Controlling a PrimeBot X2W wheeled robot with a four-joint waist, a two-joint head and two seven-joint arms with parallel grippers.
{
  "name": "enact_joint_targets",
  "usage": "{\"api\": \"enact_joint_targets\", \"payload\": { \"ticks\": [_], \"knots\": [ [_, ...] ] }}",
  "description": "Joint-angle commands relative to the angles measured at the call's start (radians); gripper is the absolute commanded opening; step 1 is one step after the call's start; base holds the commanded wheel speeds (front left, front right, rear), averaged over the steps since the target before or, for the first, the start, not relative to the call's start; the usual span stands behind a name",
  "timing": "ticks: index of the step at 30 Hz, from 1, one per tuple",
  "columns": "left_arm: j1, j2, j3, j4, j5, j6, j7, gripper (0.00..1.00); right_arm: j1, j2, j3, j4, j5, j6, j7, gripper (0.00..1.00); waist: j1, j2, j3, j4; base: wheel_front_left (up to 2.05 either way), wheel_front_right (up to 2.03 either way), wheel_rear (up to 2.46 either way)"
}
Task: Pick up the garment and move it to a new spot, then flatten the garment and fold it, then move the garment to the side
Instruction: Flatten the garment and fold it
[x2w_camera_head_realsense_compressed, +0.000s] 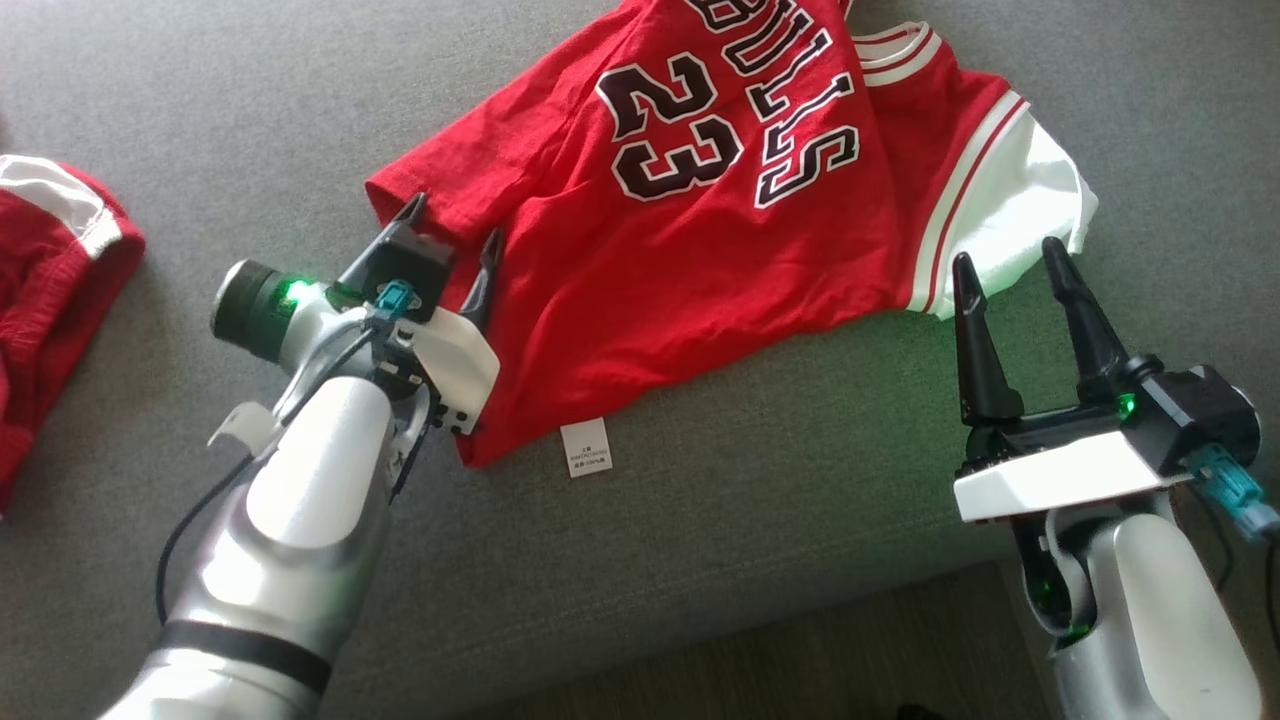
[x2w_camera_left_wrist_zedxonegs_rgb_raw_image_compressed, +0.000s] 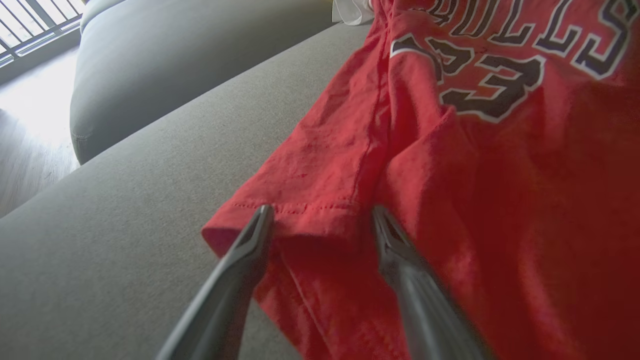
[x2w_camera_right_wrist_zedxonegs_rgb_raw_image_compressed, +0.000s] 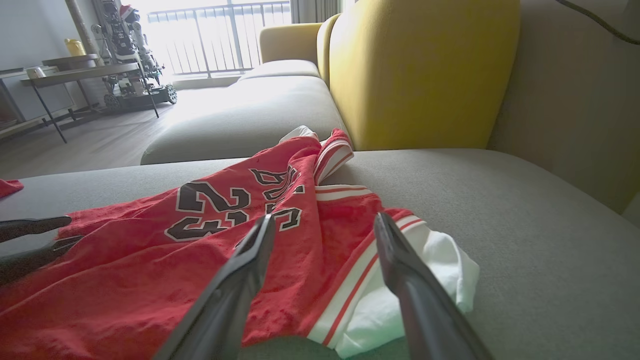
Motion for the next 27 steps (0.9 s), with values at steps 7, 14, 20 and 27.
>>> {"api": "enact_joint_targets", "payload": {
  "ticks": [7, 14, 20, 27],
  "knots": [
    [-0.077, 0.024, 0.004, 0.03, 0.003, -0.001, -0.041, 0.0, -0.028, 0.005, 0.017, -0.031, 0.005, 0.0, -0.009, 1.0, -0.0001, 0.0, 0.004, 0.004, 0.0, 0.0, 0.0],
    [-0.1, 0.025, 0.028, 0.024, -0.035, 0.012, -0.092, 0.0, -0.034, 0.005, 0.028, -0.021, -0.001, 0.0, -0.009, 1.0, -0.0001, 0.0, -0.003, 0.011, 0.0, 0.0, 0.0],
    [-0.24, 0.097, 0.096, 0.008, -0.095, -0.029, -0.07, 0.0, -0.056, 0.005, 0.055, -0.034, 0.012, 0.0, -0.009, 1.0, -0.0001, 0.0, 0.029, -0.019, 0.0, 0.0, 0.0],
    [-0.477, 0.234, 0.161, 0.055, -0.121, -0.06, 0.009, 0.0, -0.101, 0.005, 0.095, -0.048, 0.067, 0.0, -0.009, 1.0, -0.0001, 0.0, 0.091, -0.092, 0.0, 0.0, 0.0]
  ]
}}
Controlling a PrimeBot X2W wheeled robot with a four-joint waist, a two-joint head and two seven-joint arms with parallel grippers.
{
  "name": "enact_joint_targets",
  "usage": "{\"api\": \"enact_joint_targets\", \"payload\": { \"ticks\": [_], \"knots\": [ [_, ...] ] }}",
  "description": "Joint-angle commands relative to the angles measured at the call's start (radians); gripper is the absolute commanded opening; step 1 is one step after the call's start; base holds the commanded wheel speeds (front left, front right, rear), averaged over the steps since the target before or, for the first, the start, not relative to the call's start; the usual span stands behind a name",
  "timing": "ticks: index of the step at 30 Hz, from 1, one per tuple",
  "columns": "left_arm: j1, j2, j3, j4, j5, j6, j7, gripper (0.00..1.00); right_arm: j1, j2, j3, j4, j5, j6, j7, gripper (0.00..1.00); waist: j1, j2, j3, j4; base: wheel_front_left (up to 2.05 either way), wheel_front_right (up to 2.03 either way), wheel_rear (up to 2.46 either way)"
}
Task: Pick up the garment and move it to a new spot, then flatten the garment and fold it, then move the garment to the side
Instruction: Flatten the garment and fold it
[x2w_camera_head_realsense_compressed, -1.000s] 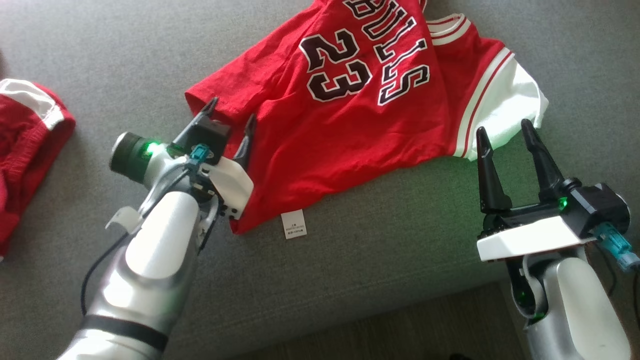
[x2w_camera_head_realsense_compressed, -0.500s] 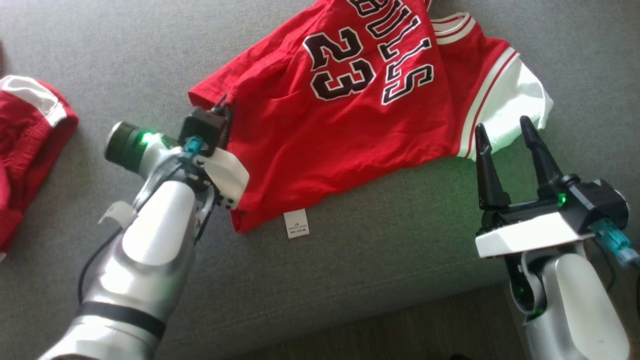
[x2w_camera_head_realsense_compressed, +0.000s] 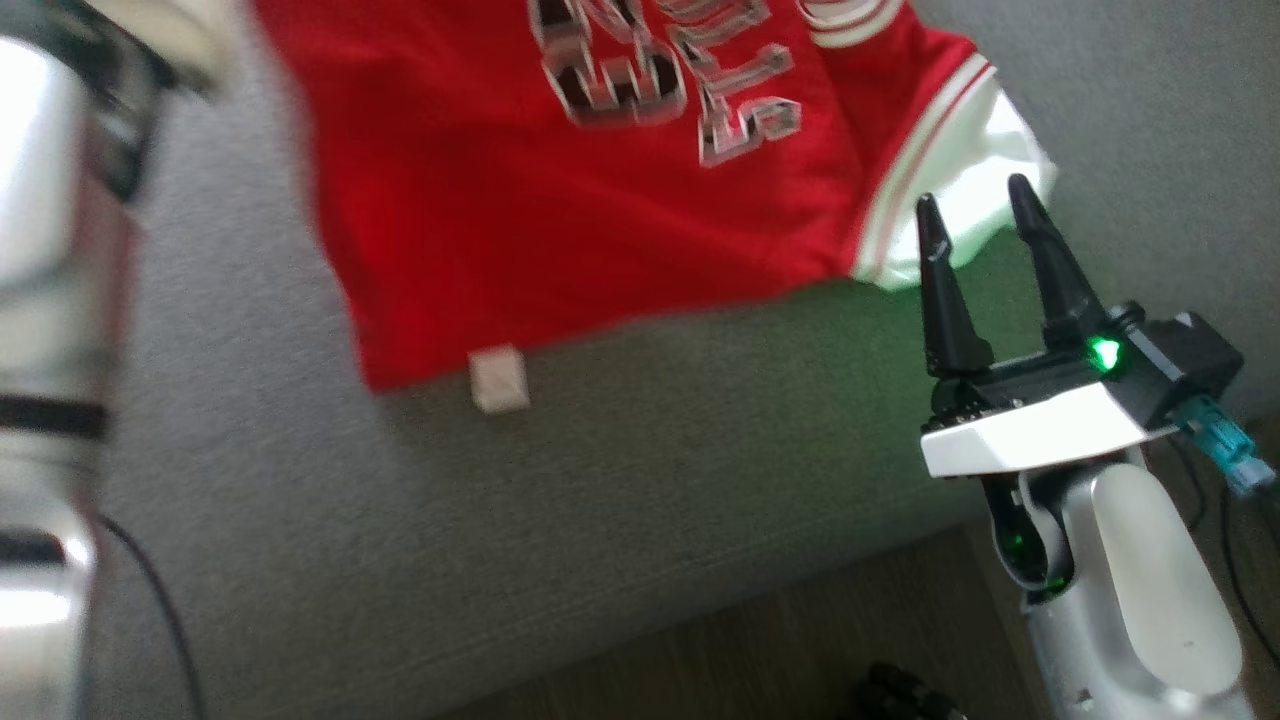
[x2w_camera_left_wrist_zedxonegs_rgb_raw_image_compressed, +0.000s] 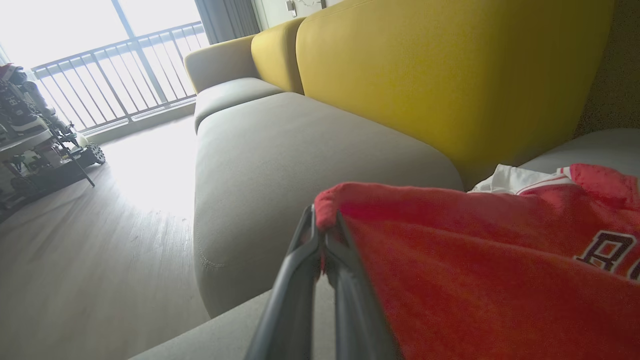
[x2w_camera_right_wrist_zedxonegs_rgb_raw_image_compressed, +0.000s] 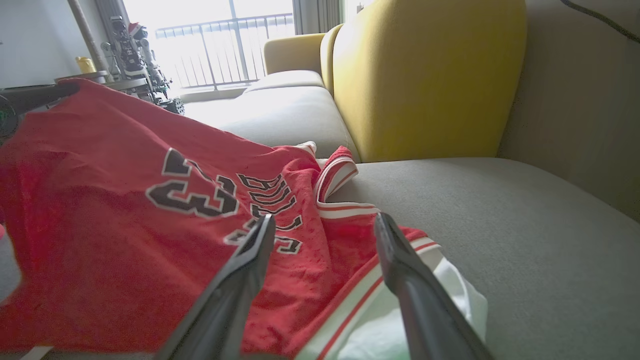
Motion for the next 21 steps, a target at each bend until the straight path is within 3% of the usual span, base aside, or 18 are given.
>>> {"api": "enact_joint_targets", "payload": {
  "ticks": [1, 6, 14, 15, 16, 17, 21],
  "knots": [
    [-0.056, 0.065, 0.023, -0.012, 0.015, -0.003, 0.009, 0.0, -0.017, 0.005, 0.026, -0.039, 0.013, 0.0, -0.009, 1.0, 0.0, 0.0, 0.032, -0.034, 0.0, 0.0, 0.0],
    [-0.164, 0.123, 0.013, 0.067, 0.039, -0.008, 0.05, 0.0, -0.037, 0.005, 0.039, -0.045, 0.049, 0.0, -0.009, 1.0, 0.0, 0.0, 0.071, -0.073, 0.0, 0.0, 0.0],
    [-0.255, 0.158, 0.008, 0.177, 0.061, 0.043, 0.031, 0.0, -0.055, 0.005, 0.044, -0.055, 0.069, 0.0, -0.009, 1.0, 0.0, 0.0, 0.111, -0.095, 0.0, 0.0, 0.0],
    [-0.261, 0.16, 0.004, 0.194, 0.065, 0.051, 0.029, 0.05, -0.056, 0.005, 0.043, -0.055, 0.069, 0.0, -0.009, 1.0, 0.0, 0.0, 0.114, -0.095, 0.0, 0.0, 0.0],
    [-0.265, 0.162, 0.004, 0.212, 0.067, 0.061, 0.029, 0.65, -0.057, 0.005, 0.042, -0.055, 0.069, 0.0, -0.009, 1.0, 0.0, 0.0, 0.115, -0.095, 0.0, 0.0, 0.0],
    [-0.269, 0.162, 0.006, 0.232, 0.065, 0.073, 0.034, 1.0, -0.058, 0.005, 0.042, -0.054, 0.069, 0.0, -0.009, 1.0, 0.0, 0.0, 0.116, -0.095, 0.0, 0.0, 0.0],
    [-0.277, 0.155, 0.007, 0.297, 0.057, 0.088, 0.047, 1.0, -0.06, 0.005, 0.041, -0.047, 0.064, 0.0, -0.009, 1.0, 0.0, 0.0, 0.109, -0.083, 0.0, 0.0, 0.0]
  ]
}}
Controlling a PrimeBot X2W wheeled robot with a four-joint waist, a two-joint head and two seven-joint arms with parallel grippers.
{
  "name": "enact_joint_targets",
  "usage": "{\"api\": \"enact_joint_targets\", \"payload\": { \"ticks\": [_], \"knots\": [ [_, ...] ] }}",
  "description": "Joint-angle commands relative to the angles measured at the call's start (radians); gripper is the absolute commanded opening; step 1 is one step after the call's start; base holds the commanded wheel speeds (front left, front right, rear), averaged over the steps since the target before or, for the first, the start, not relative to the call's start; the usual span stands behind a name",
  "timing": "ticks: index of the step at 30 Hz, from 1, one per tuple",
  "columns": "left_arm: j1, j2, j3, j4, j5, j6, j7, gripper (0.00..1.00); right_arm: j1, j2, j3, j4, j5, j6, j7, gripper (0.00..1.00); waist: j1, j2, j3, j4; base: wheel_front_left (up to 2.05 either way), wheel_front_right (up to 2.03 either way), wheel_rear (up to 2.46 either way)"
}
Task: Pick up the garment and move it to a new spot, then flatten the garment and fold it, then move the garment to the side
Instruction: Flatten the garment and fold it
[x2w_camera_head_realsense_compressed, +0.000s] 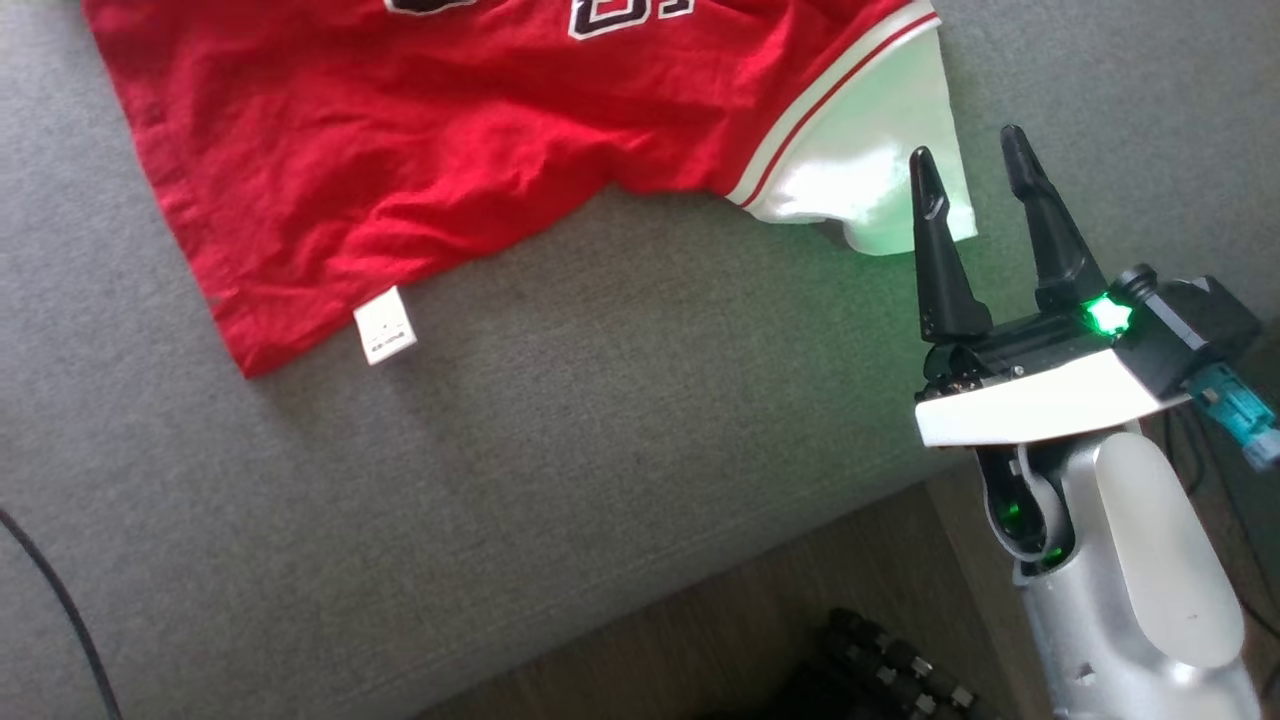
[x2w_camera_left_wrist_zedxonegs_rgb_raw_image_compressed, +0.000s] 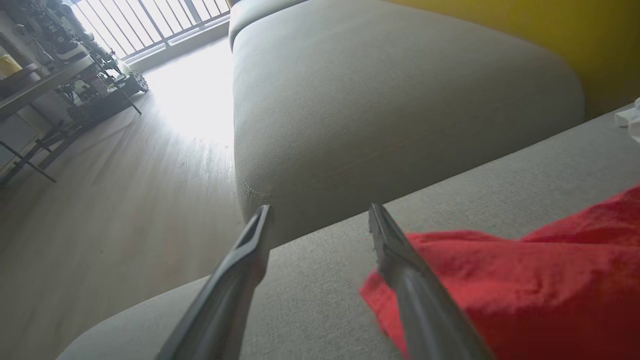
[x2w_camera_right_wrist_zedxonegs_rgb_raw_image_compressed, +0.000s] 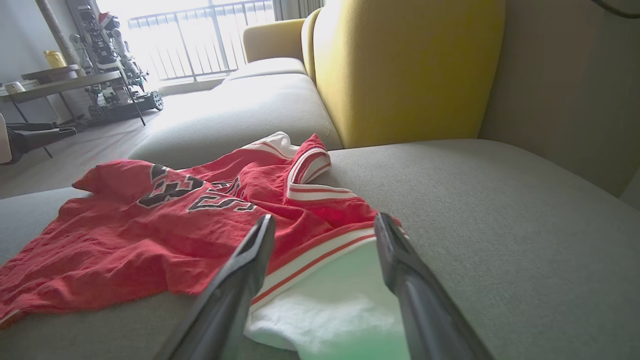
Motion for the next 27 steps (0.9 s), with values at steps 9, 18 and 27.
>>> {"api": "enact_joint_targets", "payload": {
  "ticks": [9, 18, 27],
  "knots": [
    [-0.05, 0.001, 0.023, -0.026, -0.044, 0.016, -0.135, 1.0, -0.006, 0.005, -0.006, -0.025, -0.028, 0.0, -0.009, 1.0, -0.0001, 0.0, -0.067, 0.072, 0.0, 0.0, 0.0],
    [0.214, -0.055, 0.069, -0.287, -0.129, -0.006, -0.171, 1.0, 0.019, 0.005, -0.055, -0.011, -0.101, 0.0, -0.009, 1.0, -0.0001, 0.0, -0.212, 0.176, 0.0, 0.0, 0.0],
    [0.724, -0.145, 0.109, -0.729, -0.166, 0.053, -0.172, 1.0, 0.093, 0.005, -0.15, 0.027, -0.167, 0.0, -0.009, 1.0, -0.0001, 0.0, -0.354, 0.293, 0.0, 0.0, 0.0]
  ]
}}
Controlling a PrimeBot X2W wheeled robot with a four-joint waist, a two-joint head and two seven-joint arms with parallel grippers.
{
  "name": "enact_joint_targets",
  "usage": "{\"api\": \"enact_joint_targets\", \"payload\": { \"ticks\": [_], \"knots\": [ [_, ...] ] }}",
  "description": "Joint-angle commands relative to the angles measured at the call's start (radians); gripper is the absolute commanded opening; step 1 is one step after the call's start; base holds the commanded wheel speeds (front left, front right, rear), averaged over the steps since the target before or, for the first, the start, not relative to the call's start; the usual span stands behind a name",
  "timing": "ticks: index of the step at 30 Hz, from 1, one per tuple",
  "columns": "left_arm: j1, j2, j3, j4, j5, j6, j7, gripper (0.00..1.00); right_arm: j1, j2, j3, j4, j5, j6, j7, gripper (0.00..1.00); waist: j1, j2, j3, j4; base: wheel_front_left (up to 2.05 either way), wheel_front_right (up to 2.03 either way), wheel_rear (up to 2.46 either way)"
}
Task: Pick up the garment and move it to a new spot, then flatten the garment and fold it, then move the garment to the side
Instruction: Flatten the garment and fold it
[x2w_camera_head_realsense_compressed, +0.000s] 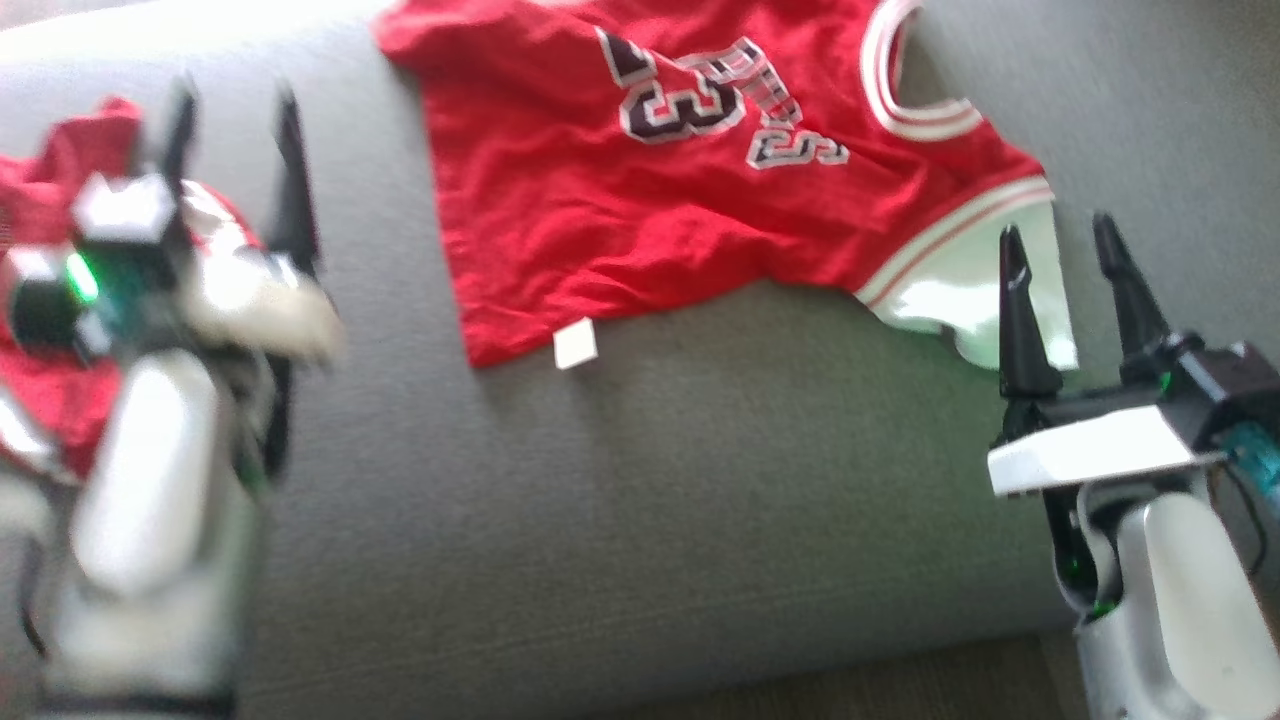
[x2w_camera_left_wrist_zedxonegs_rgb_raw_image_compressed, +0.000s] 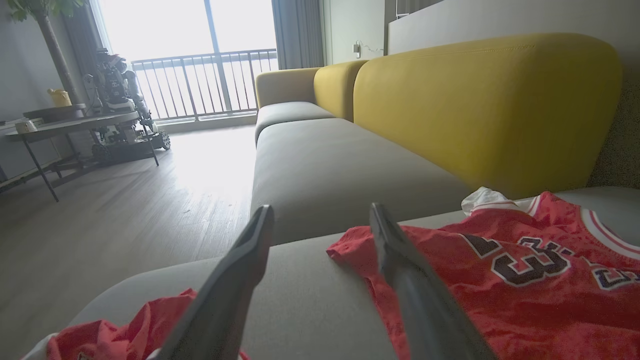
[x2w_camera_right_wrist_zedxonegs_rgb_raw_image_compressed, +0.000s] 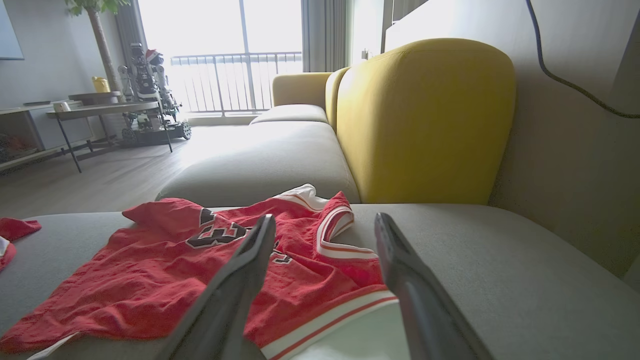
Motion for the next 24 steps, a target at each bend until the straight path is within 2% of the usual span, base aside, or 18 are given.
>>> {"api": "enact_joint_targets", "payload": {
  "ticks": [1, 8, 10, 13, 20, 24],
  "knots": [
    [0.041, 0.018, 0.033, -0.083, 0.009, 0.015, -0.005, 1.0, 0.007, 0.005, 0.014, -0.026, -0.006, 0.0, -0.009, 1.0, 0.0, -0.0001, -0.073, 0.064, 0.0, 0.0, 0.0],
    [0.334, -0.039, 0.034, -0.232, 0.017, 0.044, -0.005, 1.0, 0.062, 0.005, 0.019, 0.006, -0.042, 0.0, -0.009, 1.0, 0.0, -0.0001, -0.14, 0.092, 0.0, 0.0, 0.0],
    [0.365, -0.053, 0.037, -0.244, 0.013, 0.045, -0.005, 1.0, 0.069, 0.005, 0.015, 0.009, -0.04, 0.0, -0.009, 1.0, 0.0, -0.0001, -0.147, 0.095, 0.0, 0.0, 0.0],
    [0.448, -0.091, 0.041, -0.288, 0.001, 0.017, -0.005, 1.0, 0.09, 0.005, 0.002, 0.01, -0.022, 0.0, -0.009, 1.0, 0.0, -0.0001, -0.164, 0.096, 0.0, 0.0, 0.0],
    [0.571, -0.141, 0.092, -0.36, 0.036, 0.028, -0.005, 1.0, 0.137, 0.005, -0.011, 0.006, 0.001, 0.0, -0.009, 1.0, 0.0, -0.0001, -0.188, 0.097, 0.0, 0.0, 0.0],
    [0.594, -0.149, 0.094, -0.372, 0.072, 0.016, -0.005, 1.0, 0.145, 0.005, -0.013, 0.003, 0.005, 0.0, -0.009, 1.0, 0.0, -0.0001, -0.189, 0.098, 0.0, 0.0, 0.0]
  ]
}}
